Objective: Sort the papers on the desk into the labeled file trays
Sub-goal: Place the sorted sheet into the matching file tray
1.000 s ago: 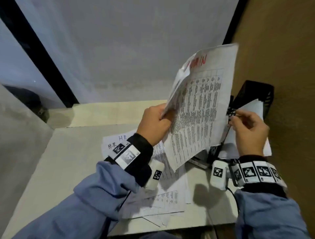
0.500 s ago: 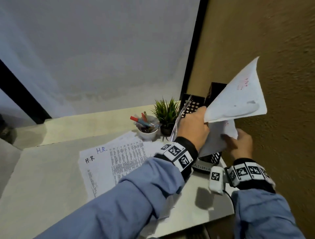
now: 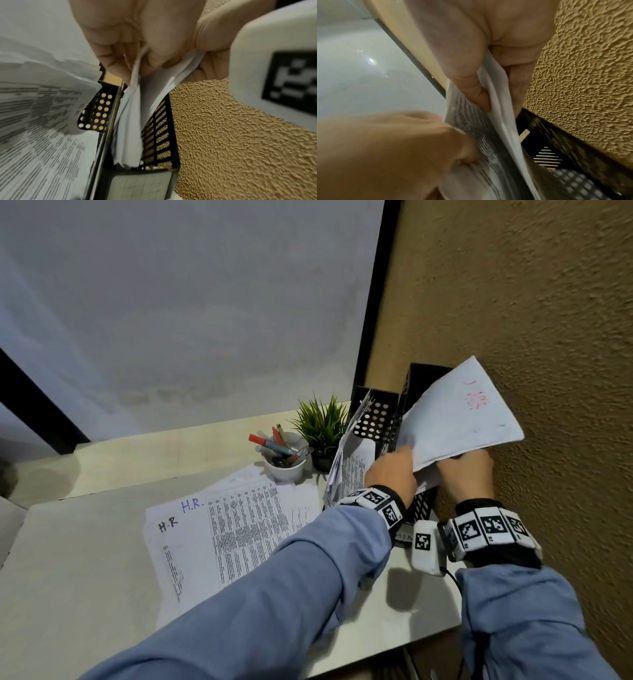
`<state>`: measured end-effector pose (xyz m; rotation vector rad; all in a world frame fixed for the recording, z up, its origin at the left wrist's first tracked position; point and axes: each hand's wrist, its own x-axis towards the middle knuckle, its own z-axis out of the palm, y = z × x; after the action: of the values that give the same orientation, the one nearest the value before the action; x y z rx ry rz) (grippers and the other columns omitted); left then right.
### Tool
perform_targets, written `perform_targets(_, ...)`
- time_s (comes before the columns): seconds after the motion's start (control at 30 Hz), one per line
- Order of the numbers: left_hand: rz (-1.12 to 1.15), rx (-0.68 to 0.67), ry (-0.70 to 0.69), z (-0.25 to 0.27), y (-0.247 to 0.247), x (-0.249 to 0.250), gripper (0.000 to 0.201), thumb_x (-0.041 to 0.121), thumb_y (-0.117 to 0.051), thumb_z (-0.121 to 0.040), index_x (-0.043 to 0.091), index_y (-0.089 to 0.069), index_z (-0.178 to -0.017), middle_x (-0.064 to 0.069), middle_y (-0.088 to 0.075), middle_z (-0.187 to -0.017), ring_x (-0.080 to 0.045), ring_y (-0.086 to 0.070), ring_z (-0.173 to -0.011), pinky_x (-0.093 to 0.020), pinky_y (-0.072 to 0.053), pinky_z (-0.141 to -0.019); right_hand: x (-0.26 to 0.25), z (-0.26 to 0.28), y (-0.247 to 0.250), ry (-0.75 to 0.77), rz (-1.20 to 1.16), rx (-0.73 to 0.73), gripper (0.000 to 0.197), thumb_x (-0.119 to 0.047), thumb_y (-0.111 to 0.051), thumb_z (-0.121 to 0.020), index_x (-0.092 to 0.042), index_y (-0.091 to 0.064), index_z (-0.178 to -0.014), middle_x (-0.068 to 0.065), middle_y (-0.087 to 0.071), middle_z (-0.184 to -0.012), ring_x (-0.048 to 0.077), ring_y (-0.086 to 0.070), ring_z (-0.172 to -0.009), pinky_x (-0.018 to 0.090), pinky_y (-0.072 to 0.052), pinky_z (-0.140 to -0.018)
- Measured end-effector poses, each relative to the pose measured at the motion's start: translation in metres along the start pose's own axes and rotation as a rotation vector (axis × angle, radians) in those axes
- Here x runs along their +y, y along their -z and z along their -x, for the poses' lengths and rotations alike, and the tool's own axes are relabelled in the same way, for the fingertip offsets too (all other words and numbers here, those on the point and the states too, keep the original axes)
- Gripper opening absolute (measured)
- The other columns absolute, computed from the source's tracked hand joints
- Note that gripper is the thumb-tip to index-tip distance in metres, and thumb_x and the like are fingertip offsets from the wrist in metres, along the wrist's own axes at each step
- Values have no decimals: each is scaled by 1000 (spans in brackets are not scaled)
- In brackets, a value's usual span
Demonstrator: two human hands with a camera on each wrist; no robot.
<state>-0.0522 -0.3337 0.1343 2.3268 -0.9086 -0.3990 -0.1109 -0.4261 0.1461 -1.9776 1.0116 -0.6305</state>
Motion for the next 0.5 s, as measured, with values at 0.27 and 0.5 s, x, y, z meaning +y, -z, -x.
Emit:
perform_targets(0.27,55,23,3,1,-15,-1,43,15,-53,-89,8,-39,-130,-24,-62,-108,-42,-59,-99,-45,-48,-81,-9,-2,7,92,-2,47,21,0,-59,-78,1,-67,-97,20,-69,-100,29,-65,-92,27,-43,-72)
perform_targets(0.5,-2,-42,40,-1,-20,-16,59,3,-43,-89,13,-25,-144,-27,-59,-111,-44,-57,-102,-48,-47,-88,0,-2,2,142,96,52,8,-9,-57,-81,-2,-59,-78,17,-64,-76,34,-58,-72,35,-44,-61)
